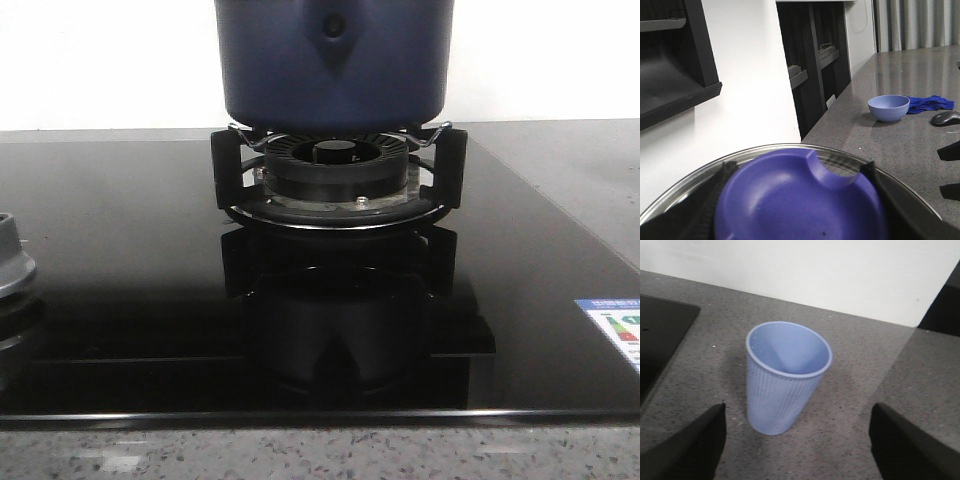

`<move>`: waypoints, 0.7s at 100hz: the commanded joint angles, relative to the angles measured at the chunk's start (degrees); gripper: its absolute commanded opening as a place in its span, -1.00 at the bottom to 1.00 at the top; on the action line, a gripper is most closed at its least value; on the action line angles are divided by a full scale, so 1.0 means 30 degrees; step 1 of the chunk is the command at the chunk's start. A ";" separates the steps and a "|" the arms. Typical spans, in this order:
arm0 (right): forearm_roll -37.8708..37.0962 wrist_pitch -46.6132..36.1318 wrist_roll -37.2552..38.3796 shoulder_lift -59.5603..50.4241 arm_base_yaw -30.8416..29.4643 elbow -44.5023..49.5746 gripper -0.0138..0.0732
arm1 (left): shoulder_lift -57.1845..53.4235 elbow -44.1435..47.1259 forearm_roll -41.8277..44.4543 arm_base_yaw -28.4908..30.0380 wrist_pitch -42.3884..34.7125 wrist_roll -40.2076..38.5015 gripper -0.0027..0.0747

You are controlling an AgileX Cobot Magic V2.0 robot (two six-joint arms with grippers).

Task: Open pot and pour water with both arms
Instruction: 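Move the right gripper down around the light blue ribbed cup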

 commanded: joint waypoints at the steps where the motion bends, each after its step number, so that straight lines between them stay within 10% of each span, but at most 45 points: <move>1: -0.2172 -0.0586 0.0237 0.0310 0.0059 -0.0480 0.54 | -0.0824 -0.0711 -0.1503 0.0039 0.0194 -0.0184 -0.07; 70: -0.6330 -0.1599 0.8722 0.1471 0.0059 0.0858 0.55 | -0.0824 -0.0711 -0.1503 0.0039 0.0355 -0.0184 -0.07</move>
